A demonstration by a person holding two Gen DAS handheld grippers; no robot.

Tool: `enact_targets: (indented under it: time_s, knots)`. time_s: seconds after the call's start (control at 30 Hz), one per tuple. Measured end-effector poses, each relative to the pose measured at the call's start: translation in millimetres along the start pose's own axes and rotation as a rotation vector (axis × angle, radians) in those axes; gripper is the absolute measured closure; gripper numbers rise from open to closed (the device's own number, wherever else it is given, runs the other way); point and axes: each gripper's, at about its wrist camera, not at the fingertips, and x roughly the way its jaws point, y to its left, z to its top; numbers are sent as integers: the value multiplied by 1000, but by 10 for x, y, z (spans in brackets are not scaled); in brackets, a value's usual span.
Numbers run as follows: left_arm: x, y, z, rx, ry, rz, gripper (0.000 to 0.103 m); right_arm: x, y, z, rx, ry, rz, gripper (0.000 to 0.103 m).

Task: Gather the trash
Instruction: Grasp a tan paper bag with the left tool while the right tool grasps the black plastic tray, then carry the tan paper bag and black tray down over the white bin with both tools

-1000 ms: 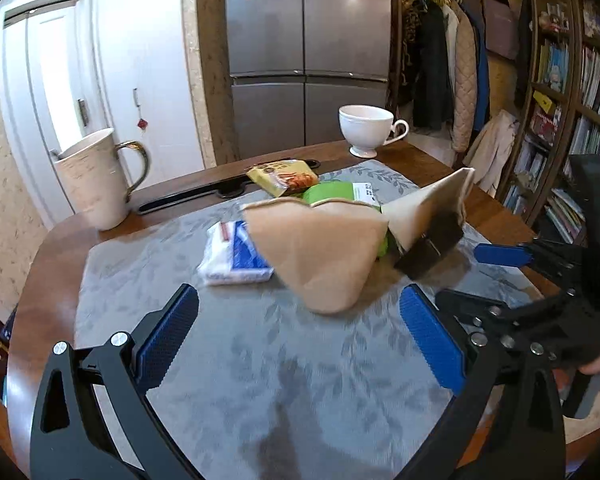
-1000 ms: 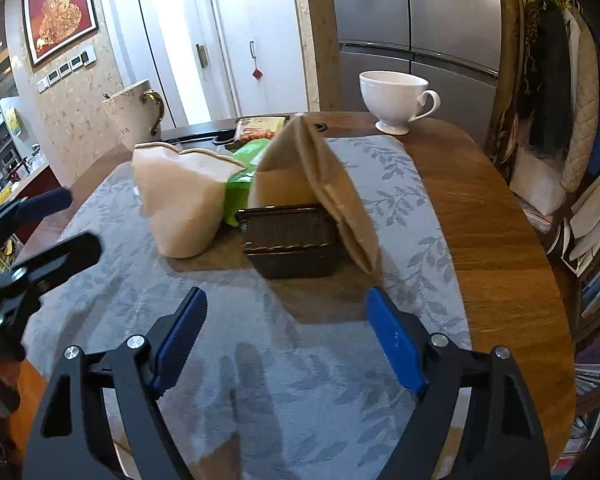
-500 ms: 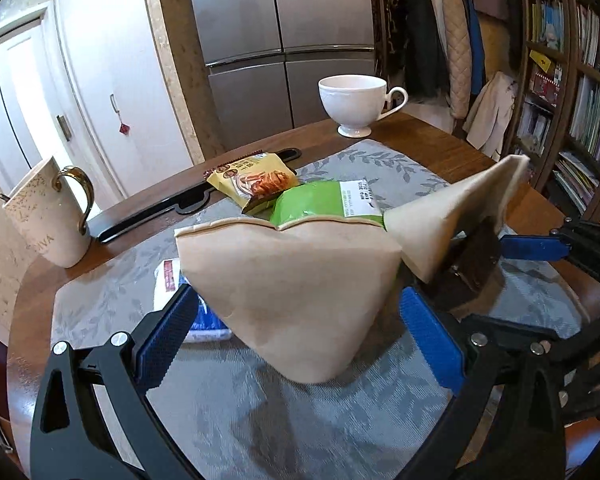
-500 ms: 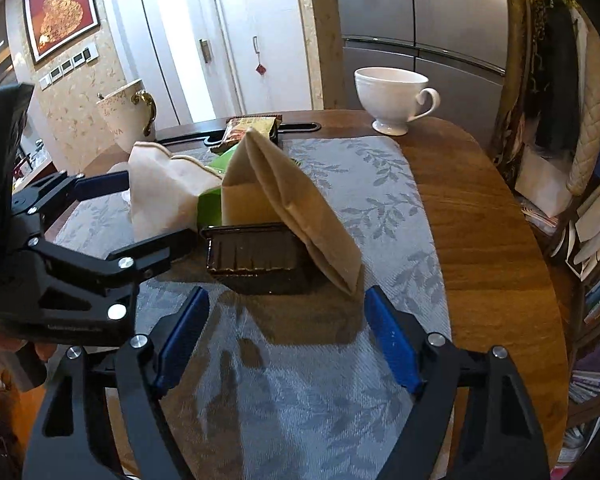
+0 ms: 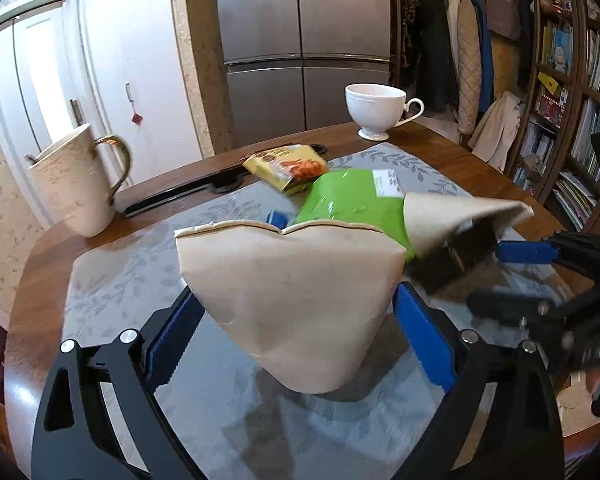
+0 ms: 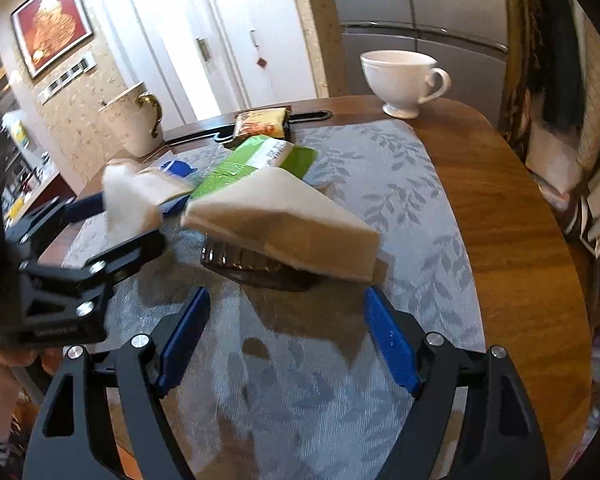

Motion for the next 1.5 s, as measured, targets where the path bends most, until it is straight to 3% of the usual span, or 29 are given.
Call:
enact_targets:
  time_s: [0.23,0.37,0.5,0.67,0.77,0.83,1.5]
  knots:
    - [-141,107,-137,-34,-2,29,7,80,93,18,42,-1,38,25]
    - [-166,148,-163,-55,-8,42,7,165,196,54,48,-35,-11,25]
    - [-146,178,-186,-61,-5,53,7,246,233,106,34,-48,-37,37]
    - [-134,242,-241,-91,1,44,8,251,174,118,51,-50,33,48]
    - [-138,262,-254,-100,1,45,8,238,168,107,49,-56,42,49]
    - [-149,274,-269,-106,1,44,8,213,172,95,42,-61,49,55]
    - [-488,317,-570,-155,-5,60,8,-12,421,-164,0,-43,157,56]
